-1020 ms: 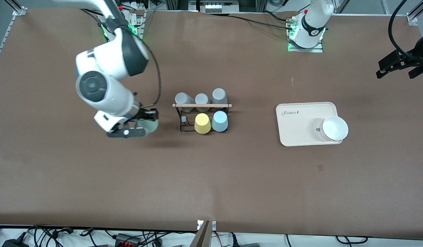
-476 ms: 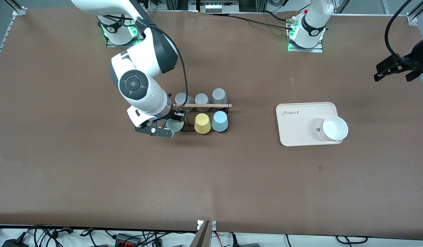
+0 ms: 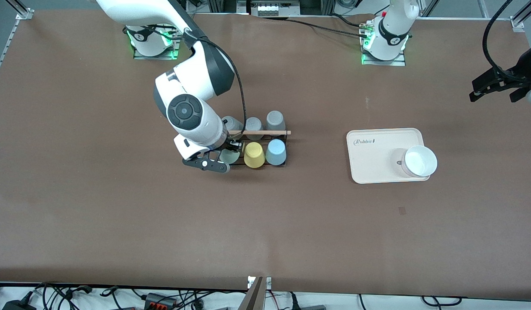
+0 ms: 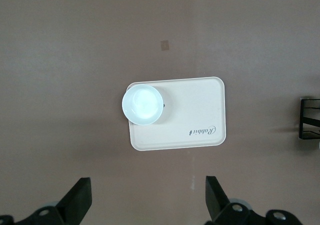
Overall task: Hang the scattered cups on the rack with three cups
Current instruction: 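Hang the teal cup on the rack peg beside the yellow cup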
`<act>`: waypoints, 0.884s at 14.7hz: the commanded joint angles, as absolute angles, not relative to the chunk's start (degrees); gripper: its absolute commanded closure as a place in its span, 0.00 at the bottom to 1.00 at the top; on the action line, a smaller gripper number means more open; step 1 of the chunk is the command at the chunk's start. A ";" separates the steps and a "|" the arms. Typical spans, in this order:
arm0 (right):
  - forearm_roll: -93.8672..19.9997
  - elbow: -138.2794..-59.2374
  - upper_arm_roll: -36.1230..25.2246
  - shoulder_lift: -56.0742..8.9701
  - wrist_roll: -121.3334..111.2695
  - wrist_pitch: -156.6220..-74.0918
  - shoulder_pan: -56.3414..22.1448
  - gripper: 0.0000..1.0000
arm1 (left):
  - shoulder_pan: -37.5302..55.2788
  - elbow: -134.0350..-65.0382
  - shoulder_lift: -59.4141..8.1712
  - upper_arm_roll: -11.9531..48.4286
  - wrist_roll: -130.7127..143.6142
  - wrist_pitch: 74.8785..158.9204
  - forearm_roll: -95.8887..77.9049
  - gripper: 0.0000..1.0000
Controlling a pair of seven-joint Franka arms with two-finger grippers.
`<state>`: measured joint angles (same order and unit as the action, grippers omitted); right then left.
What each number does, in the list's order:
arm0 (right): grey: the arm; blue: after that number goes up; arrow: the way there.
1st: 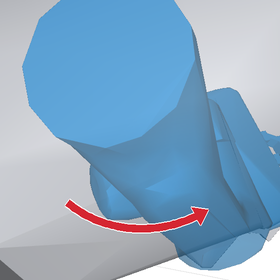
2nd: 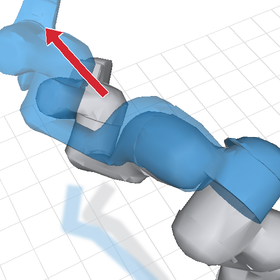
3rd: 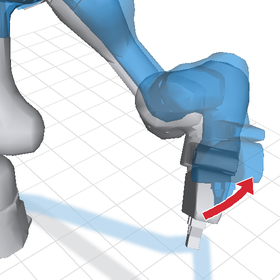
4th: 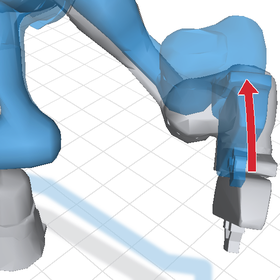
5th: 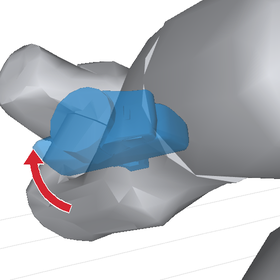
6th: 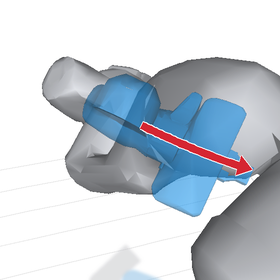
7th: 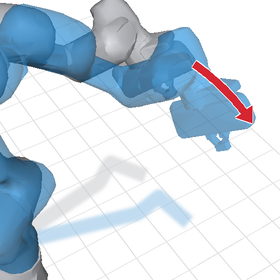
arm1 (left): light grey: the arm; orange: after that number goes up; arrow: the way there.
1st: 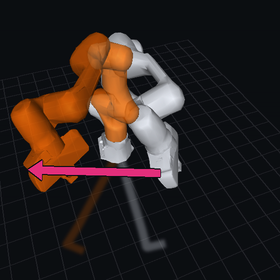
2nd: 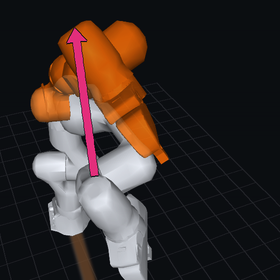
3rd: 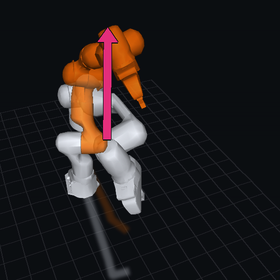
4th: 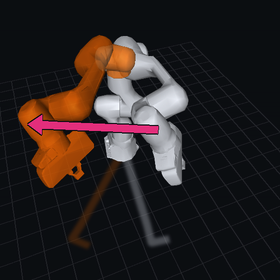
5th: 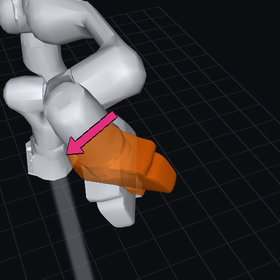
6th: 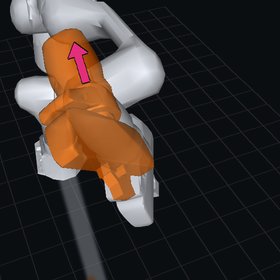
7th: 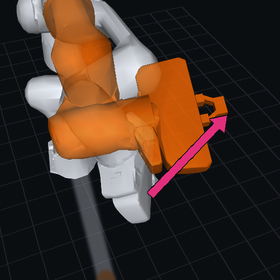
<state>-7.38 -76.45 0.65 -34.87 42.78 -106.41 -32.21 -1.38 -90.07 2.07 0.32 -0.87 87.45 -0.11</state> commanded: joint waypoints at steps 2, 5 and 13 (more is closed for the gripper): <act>-8.26 -74.62 0.18 -37.26 43.51 -106.08 -32.52 0.79 | -1.76 -88.68 1.41 0.62 -1.85 86.66 -0.79 0.00; -8.53 -74.62 0.18 -38.40 43.42 -105.91 -32.52 0.79 | -1.67 -88.86 1.41 0.62 -1.85 86.57 -0.79 0.00; -8.53 -74.71 0.18 -41.22 43.68 -106.17 -33.05 0.79 | -1.67 -89.21 1.41 0.62 -2.20 86.57 -0.88 0.00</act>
